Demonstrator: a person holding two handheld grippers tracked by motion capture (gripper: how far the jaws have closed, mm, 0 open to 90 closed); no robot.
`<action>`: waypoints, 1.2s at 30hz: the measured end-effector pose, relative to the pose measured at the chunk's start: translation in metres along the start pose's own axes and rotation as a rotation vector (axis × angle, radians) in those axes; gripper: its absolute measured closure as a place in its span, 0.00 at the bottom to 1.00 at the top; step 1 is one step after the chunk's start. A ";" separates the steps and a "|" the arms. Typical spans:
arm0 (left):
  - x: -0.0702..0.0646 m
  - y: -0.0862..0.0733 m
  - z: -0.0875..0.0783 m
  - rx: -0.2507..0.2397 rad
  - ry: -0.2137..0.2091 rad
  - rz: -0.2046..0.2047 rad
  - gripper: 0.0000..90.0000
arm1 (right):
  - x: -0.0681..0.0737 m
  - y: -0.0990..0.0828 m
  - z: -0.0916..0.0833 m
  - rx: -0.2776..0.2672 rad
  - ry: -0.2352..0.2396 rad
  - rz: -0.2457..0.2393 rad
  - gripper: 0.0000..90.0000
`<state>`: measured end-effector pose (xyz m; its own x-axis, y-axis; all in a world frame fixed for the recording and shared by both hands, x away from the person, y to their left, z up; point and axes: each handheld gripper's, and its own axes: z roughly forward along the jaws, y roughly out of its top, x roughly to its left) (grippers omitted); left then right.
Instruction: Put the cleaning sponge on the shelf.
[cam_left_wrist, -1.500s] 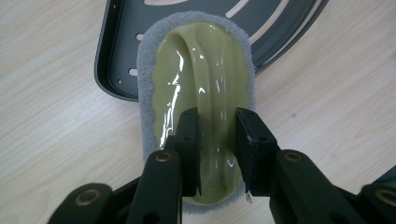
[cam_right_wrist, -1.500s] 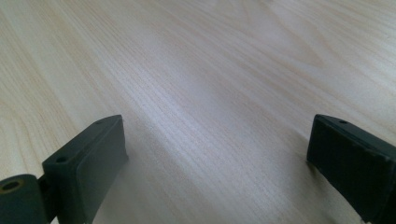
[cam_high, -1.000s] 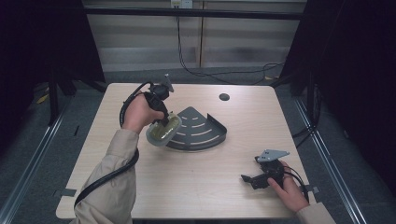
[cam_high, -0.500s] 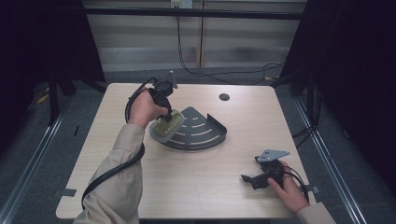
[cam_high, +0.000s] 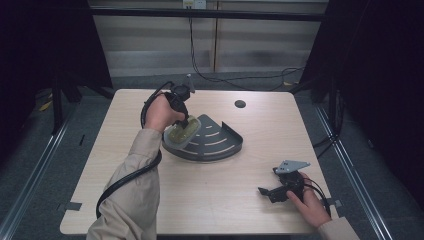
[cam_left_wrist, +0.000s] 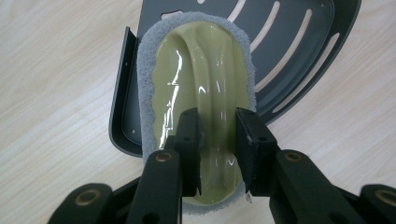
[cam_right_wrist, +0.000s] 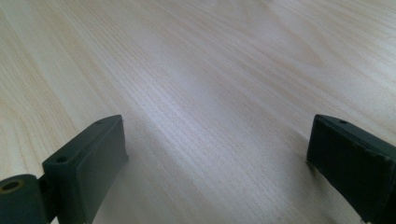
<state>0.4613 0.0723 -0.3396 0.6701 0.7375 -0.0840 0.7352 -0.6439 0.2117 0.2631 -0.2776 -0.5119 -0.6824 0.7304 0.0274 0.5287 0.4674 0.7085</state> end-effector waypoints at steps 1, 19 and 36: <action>0.000 0.001 0.001 -0.005 -0.006 0.001 0.80 | 0.000 0.000 0.000 0.000 0.000 0.000 0.05; 0.001 0.016 0.003 -0.013 -0.002 0.011 0.80 | 0.000 0.000 0.000 0.000 0.002 -0.002 0.05; 0.001 0.026 0.016 -0.017 0.006 0.014 0.79 | 0.001 -0.001 -0.001 0.003 -0.001 0.000 0.05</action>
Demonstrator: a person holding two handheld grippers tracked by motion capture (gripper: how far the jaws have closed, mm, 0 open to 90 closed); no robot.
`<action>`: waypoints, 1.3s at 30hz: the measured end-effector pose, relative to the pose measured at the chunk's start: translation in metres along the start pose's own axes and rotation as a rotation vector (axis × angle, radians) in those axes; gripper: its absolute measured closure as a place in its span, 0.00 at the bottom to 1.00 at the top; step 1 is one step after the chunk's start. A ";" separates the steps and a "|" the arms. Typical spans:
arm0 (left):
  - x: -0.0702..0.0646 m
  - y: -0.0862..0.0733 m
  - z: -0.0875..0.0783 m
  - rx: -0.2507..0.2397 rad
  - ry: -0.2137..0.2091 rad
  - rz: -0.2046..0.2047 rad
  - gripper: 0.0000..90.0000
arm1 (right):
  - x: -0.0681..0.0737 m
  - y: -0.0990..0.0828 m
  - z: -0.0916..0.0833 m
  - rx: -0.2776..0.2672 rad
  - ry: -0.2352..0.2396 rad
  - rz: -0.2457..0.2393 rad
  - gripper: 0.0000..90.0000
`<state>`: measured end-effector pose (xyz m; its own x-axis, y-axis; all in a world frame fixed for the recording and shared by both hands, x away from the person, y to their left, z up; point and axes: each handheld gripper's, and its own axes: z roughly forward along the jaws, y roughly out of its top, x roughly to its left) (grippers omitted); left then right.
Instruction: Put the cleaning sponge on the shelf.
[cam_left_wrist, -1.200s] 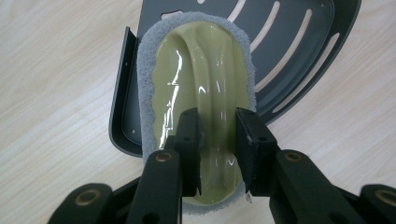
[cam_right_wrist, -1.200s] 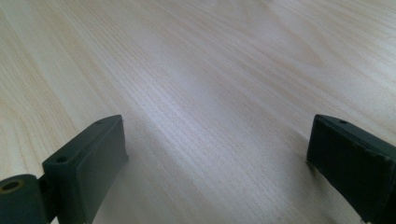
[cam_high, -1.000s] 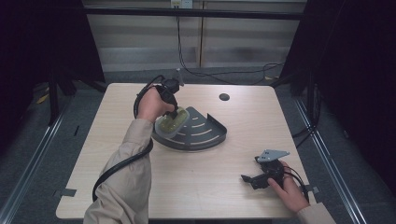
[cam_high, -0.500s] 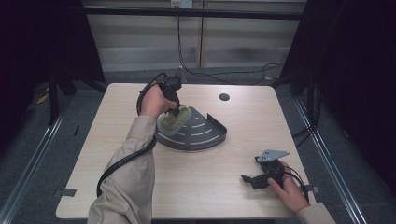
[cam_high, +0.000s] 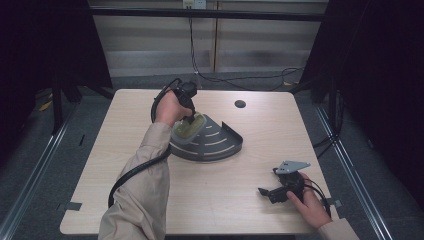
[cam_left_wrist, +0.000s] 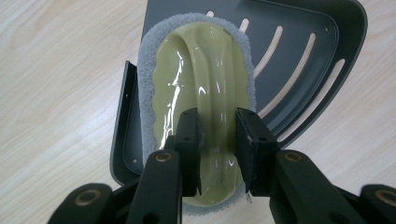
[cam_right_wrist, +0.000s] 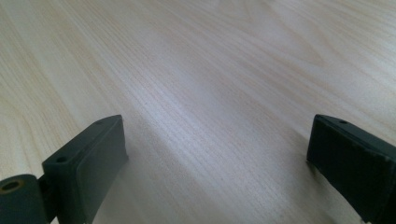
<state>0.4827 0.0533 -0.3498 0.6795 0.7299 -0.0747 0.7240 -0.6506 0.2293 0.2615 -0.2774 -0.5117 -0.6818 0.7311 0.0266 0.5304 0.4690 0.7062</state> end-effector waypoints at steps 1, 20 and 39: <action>0.000 0.000 0.001 -0.002 -0.007 -0.002 0.79 | 0.000 0.000 0.000 0.000 0.000 0.000 0.05; 0.008 0.000 0.020 0.000 -0.008 -0.034 0.79 | 0.000 0.000 0.000 -0.002 -0.001 0.000 0.05; 0.020 -0.007 0.043 0.004 0.004 -0.008 0.79 | 0.000 0.000 0.000 -0.002 -0.001 0.000 0.05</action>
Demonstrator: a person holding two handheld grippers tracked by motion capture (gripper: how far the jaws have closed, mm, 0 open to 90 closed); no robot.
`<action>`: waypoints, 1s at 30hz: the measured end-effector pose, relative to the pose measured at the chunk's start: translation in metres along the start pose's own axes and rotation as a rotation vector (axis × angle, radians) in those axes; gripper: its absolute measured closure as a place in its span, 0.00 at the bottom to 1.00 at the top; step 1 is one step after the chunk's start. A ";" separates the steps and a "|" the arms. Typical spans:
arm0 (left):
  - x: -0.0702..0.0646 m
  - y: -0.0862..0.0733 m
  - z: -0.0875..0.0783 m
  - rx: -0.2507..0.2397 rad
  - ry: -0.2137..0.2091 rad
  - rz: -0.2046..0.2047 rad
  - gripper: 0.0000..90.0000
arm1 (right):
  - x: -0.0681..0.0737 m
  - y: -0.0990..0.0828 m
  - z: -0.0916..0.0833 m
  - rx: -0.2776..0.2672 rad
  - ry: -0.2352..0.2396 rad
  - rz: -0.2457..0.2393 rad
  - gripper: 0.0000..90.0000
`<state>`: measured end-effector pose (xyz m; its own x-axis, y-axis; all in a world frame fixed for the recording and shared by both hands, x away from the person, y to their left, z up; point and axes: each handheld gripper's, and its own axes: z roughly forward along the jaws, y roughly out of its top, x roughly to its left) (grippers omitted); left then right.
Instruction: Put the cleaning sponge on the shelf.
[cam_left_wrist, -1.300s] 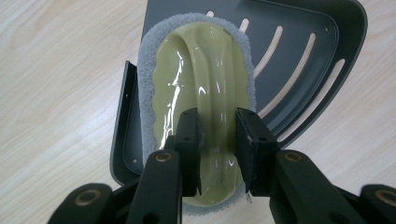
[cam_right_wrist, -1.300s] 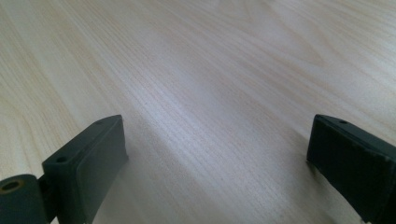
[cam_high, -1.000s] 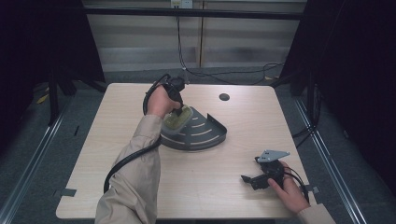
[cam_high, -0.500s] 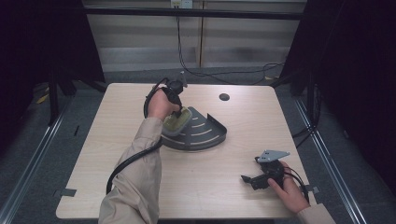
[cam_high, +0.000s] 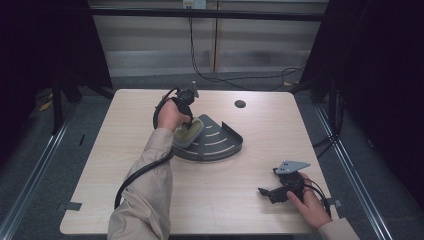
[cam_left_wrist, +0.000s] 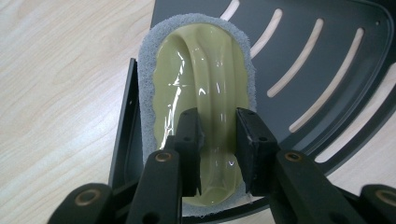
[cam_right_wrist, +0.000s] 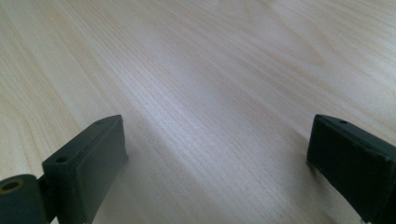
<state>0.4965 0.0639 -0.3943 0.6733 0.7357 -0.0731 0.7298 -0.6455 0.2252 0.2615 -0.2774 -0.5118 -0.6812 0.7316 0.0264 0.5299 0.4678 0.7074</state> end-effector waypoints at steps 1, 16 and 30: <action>0.001 -0.001 0.001 -0.012 0.002 -0.002 0.79 | 0.000 0.000 0.000 0.000 0.000 0.001 0.05; 0.007 -0.008 0.012 0.007 0.004 -0.004 0.79 | 0.000 0.000 0.000 0.000 0.000 0.002 0.05; 0.009 -0.015 0.018 0.008 -0.003 0.001 0.79 | 0.000 0.000 0.000 0.001 0.000 0.003 0.05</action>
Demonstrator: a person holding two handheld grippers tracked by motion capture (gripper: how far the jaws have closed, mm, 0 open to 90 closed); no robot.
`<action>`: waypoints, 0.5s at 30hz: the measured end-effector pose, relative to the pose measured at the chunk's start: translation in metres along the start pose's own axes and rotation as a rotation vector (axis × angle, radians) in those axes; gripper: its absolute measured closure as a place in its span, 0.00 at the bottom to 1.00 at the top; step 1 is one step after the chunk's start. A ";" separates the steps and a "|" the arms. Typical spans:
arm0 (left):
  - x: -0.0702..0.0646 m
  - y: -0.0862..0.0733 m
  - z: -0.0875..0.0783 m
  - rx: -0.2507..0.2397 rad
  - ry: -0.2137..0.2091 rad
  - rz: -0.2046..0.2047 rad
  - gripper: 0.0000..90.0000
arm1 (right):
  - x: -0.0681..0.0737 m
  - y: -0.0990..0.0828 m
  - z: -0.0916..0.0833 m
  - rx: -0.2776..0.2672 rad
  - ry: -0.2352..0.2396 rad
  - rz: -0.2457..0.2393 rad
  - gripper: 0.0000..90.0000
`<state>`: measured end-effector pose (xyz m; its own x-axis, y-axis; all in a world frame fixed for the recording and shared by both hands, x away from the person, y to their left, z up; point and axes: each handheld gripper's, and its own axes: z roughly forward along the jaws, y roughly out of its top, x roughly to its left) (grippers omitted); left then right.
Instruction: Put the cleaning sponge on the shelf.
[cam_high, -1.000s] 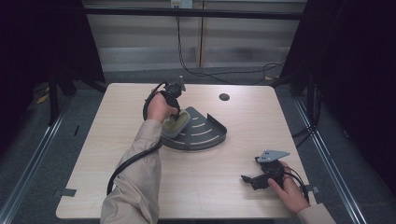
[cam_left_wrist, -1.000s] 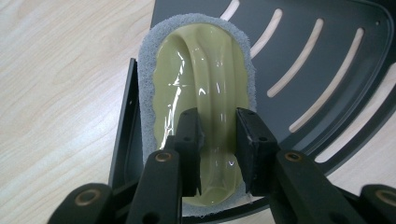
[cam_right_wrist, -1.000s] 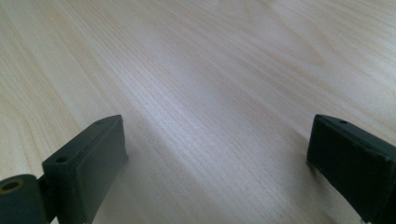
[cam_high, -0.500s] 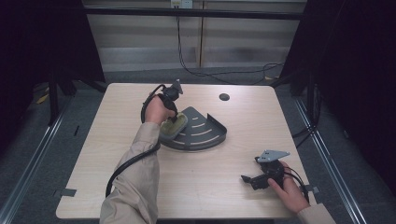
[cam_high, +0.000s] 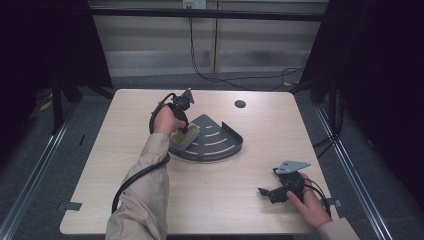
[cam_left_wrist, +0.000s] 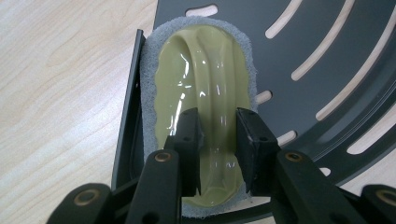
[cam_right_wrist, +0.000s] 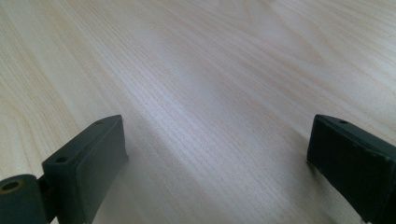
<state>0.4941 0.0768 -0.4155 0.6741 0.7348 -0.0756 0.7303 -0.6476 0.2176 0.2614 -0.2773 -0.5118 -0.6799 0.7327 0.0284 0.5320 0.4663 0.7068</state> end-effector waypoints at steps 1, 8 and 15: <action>0.000 0.000 0.000 0.003 -0.002 0.000 0.79 | 0.000 0.000 0.000 0.000 0.000 0.000 0.05; 0.001 -0.004 0.001 0.004 -0.003 0.003 0.79 | 0.000 0.000 0.000 -0.001 0.000 -0.003 0.05; 0.001 -0.006 0.001 -0.001 0.003 -0.002 0.79 | 0.000 0.000 0.000 0.000 0.001 -0.002 0.05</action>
<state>0.4906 0.0814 -0.4181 0.6720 0.7369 -0.0731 0.7317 -0.6456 0.2184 0.2614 -0.2773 -0.5118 -0.6812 0.7316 0.0279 0.5307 0.4672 0.7072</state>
